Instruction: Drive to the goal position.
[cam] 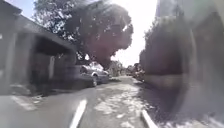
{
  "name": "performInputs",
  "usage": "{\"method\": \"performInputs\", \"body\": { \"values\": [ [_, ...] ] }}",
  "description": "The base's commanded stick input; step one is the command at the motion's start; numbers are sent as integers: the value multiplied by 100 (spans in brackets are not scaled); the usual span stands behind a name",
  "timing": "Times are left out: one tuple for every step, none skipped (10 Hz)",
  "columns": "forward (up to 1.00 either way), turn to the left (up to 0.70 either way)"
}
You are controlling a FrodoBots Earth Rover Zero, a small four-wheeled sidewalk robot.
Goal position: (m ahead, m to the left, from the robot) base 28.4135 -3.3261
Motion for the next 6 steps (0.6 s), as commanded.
{"method": "performInputs", "body": {
  "values": [
    [100, 0],
    [100, -15],
    [100, -34],
    [100, -39],
    [100, -39],
    [100, -39]
  ]
}}
